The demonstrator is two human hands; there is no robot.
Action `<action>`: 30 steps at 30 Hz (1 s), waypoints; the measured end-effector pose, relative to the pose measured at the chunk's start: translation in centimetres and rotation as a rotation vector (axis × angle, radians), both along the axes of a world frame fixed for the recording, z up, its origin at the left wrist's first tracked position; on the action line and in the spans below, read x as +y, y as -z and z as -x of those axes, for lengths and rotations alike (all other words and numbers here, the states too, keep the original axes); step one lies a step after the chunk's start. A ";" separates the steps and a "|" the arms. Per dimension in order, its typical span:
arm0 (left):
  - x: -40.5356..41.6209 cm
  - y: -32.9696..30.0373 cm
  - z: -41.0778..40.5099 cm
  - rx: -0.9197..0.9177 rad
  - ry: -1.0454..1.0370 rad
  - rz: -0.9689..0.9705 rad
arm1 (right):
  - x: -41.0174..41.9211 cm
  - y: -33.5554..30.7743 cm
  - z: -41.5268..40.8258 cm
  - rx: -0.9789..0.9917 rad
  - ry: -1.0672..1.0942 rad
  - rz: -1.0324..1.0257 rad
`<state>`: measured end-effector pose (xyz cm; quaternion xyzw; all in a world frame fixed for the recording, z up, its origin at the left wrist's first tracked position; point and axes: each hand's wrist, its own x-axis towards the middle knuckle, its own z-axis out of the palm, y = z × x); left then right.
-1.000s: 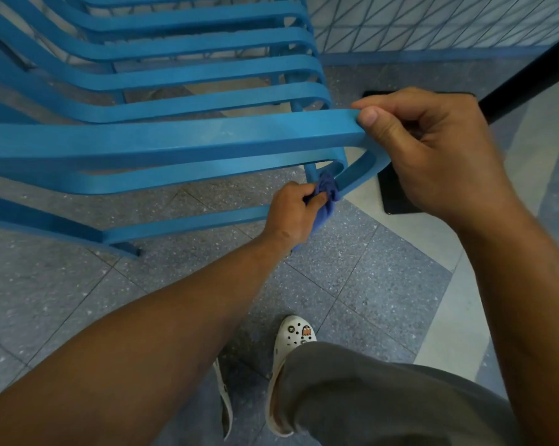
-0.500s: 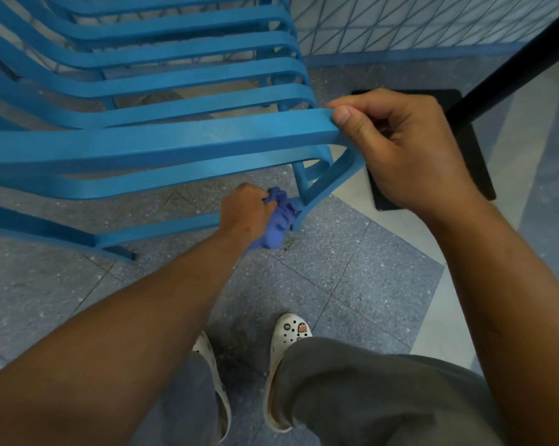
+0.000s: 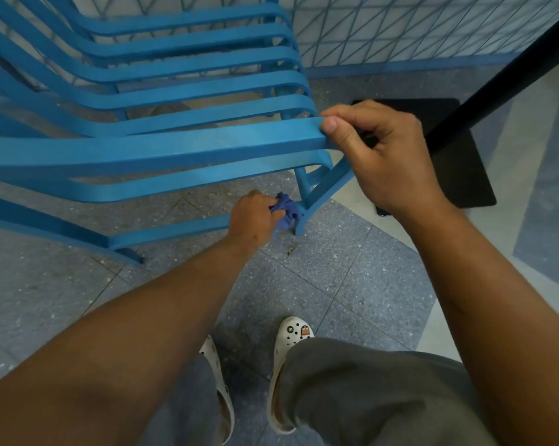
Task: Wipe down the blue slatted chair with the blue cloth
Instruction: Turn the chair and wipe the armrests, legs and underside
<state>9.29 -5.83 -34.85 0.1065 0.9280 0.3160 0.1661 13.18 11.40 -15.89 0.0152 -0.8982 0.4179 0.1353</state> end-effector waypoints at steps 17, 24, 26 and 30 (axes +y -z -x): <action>0.6 -15.7 -4.3 -0.132 0.199 -0.142 | 1.6 -4.9 -6.0 -0.333 0.000 -0.045; 0.3 -18.0 -5.7 -0.393 0.009 -0.619 | -0.2 -3.5 -10.4 -0.435 -0.181 0.091; 0.6 -19.1 -6.2 -0.462 -0.082 -0.719 | -0.4 -2.7 -9.9 -0.383 -0.175 -0.013; 0.5 -21.3 -6.4 -0.429 -0.115 -0.755 | -0.3 -1.5 -8.1 -0.271 -0.052 0.009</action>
